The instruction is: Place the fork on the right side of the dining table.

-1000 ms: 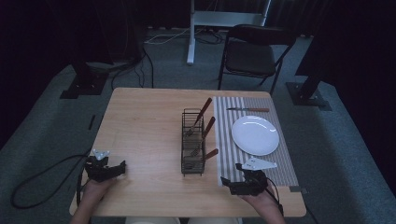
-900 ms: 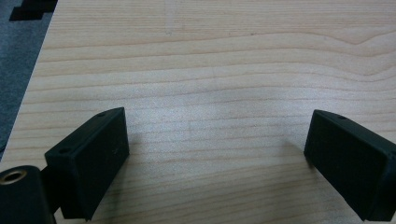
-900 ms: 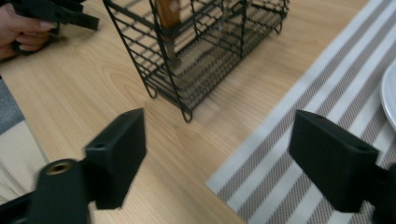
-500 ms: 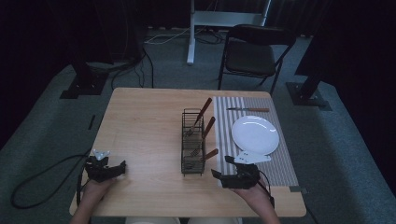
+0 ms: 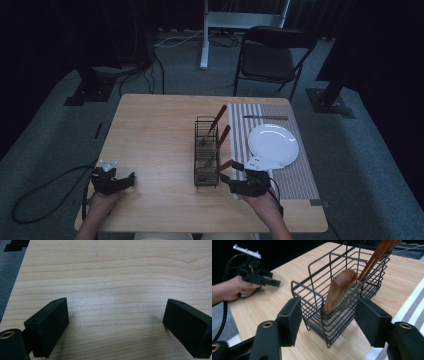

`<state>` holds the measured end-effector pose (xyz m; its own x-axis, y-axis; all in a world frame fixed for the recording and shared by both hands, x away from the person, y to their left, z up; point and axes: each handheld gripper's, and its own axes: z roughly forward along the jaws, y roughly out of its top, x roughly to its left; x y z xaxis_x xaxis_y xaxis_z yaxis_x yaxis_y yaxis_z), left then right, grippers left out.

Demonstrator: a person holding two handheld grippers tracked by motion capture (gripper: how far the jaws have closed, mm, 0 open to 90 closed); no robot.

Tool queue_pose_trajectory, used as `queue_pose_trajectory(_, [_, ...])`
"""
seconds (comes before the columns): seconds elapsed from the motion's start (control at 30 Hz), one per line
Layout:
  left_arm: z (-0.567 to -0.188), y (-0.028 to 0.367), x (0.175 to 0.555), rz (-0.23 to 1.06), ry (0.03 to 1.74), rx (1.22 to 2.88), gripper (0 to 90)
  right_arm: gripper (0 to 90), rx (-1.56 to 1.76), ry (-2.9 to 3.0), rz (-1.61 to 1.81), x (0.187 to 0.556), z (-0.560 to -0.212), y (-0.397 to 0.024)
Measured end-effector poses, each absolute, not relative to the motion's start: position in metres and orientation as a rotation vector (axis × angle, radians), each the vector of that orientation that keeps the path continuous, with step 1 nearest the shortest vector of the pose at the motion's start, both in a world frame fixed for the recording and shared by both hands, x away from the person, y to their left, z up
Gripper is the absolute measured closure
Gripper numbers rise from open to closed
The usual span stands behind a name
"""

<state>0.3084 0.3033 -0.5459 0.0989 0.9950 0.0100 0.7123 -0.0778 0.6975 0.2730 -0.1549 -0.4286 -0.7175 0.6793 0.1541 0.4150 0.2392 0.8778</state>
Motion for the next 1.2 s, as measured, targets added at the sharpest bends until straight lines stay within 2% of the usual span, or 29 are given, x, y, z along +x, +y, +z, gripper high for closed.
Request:
queue_pose_trajectory(0.37, [-0.546, 0.303, 0.308, 0.687, 1.665, 1.85, 6.9, 51.2, 1.077, 2.24, 1.502, 0.28, -0.439, -0.148])
queue_pose_trajectory(0.5, [-0.546, 0.303, 0.308, 0.687, 1.665, 1.85, 6.9, 66.3, 1.078, 2.245, 1.478, 0.284, -0.439, -0.145])
queue_pose_trajectory(0.53, [-0.546, 0.303, 0.308, 0.687, 1.665, 1.85, 6.9, 66.3, 1.078, 2.245, 1.478, 0.284, -0.439, -0.145])
queue_pose_trajectory(0.57, [-0.546, 0.303, 0.308, 0.687, 1.665, 1.85, 6.9, 73.6, 1.069, 2.253, 1.469, 0.284, -0.438, -0.145])
queue_pose_trajectory(0.6, [-0.546, 0.303, 0.308, 0.687, 1.665, 1.85, 6.9, 75.0, 1.068, 2.253, 1.463, 0.284, -0.437, -0.145])
queue_pose_trajectory(1.2, [-0.546, 0.303, 0.308, 0.687, 1.665, 1.85, 6.9, 77.2, 1.045, 2.249, 1.447, 0.282, -0.43, -0.145])
